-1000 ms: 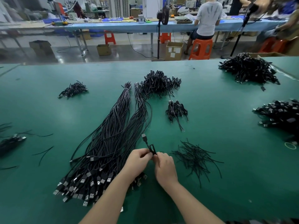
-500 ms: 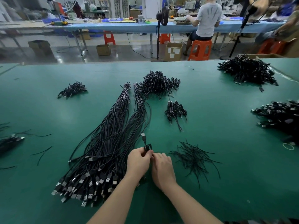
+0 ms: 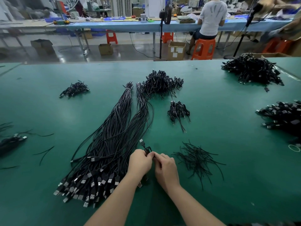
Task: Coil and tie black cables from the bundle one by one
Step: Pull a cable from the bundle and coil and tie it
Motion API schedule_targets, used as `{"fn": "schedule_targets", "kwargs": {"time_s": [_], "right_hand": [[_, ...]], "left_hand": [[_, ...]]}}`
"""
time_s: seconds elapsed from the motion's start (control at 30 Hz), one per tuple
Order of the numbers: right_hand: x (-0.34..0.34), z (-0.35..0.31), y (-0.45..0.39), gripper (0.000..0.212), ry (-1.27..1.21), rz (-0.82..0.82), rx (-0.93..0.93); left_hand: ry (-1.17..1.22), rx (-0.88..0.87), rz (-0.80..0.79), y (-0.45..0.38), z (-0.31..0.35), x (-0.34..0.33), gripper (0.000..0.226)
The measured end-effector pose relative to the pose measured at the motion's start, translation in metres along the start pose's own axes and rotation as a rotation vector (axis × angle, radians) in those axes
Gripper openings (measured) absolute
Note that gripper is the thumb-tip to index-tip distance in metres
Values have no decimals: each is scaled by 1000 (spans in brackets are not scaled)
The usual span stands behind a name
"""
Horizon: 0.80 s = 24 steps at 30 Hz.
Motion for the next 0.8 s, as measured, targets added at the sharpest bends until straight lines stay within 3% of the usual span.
{"fn": "schedule_targets", "kwargs": {"time_s": [0.2,0.43,0.53,0.63,0.7,0.8], "right_hand": [[0,1,-1,24,-18,-25,-21],[1,3,0,23,-62,4,-39],[2,4,0,21,-97,-1,-62],[1,5,-2,20,-107,-37,-86],[0,6,-4,20,-114,-59,-128],[-2,11,-9,22,-123,-162,-209]], "left_hand": [[-254,-28,-99,-4,10,7,42],[-258,26,-144,-8,14,7,45],[-155,11,-179,-9,14,8,42],[142,7,-280,-5,9,15,33],[151,-76,-364,0,7,24,28],[-79,-305,-376,6,8,36,22]]}}
Point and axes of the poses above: each hand's wrist, its own y-axis away from the middle knuckle, its own x-axis out of the back of the hand, z = x × y, the point moved 4 cm from there along -y, towards the middle knuckle, and after that the axes turned 11 degrees about -x, right-handed, at the moved point
